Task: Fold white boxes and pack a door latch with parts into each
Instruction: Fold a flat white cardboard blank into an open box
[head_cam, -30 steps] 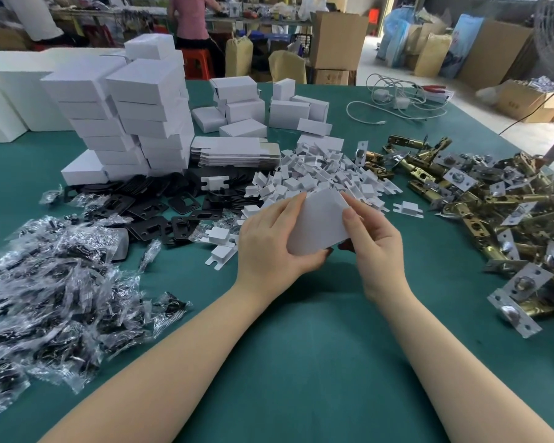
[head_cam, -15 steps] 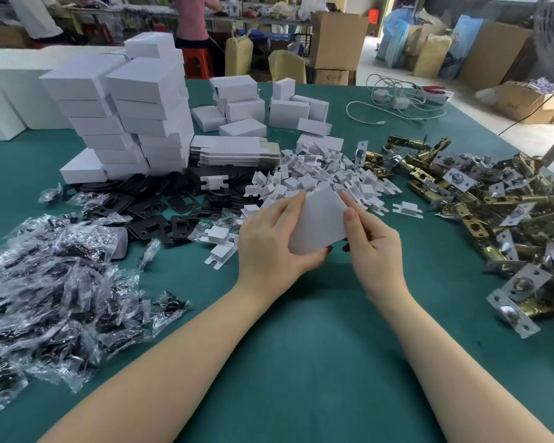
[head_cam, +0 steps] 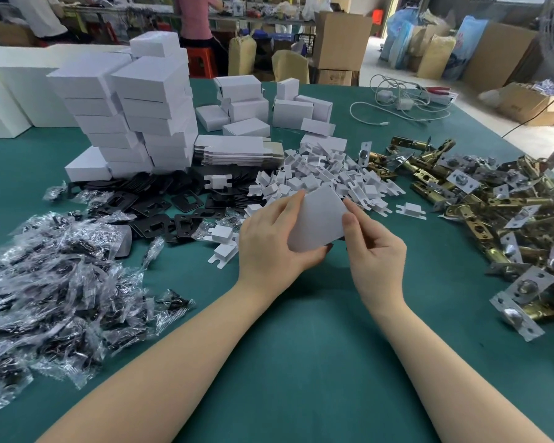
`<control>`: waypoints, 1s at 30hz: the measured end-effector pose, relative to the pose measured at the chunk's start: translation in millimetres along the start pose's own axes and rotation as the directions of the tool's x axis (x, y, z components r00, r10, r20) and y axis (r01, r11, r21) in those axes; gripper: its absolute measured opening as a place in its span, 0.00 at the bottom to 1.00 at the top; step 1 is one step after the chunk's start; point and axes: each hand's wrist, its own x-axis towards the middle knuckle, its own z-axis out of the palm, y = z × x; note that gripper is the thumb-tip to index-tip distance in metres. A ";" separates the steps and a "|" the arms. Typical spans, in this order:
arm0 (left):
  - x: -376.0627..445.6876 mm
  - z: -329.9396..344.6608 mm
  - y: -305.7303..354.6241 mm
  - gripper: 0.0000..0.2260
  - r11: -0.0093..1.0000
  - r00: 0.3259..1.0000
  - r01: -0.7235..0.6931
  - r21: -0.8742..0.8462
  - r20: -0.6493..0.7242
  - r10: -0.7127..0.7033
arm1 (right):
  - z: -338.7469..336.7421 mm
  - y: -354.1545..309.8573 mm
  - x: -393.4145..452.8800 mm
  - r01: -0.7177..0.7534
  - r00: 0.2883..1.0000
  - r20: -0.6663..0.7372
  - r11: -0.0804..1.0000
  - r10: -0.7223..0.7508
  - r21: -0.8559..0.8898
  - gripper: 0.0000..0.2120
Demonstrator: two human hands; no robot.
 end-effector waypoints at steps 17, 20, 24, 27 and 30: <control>-0.7 2.0 -1.0 0.38 0.992 0.992 0.121 -0.041 0.027 -0.120 | -5.3 3.5 5.9 0.054 0.993 0.113 0.995 -0.045 -0.080 0.14; -0.8 2.4 -1.0 0.38 0.996 0.996 0.086 -0.001 0.028 -0.086 | -7.2 3.2 6.9 0.091 0.988 0.137 0.985 -0.071 -0.146 0.14; 0.6 1.6 -2.7 0.38 0.999 0.999 0.034 0.021 -0.001 -0.034 | -8.6 0.0 9.2 0.046 0.984 0.177 0.992 -0.025 -0.119 0.15; 0.4 2.8 -2.2 0.37 0.998 0.998 -0.060 0.035 0.012 0.060 | -6.6 -2.2 9.9 0.073 0.962 0.272 0.980 -0.020 -0.186 0.22; 0.3 2.2 -4.6 0.35 0.994 0.995 -0.099 0.044 -0.002 0.099 | -8.7 1.0 11.8 0.081 0.948 0.319 0.975 -0.011 -0.207 0.23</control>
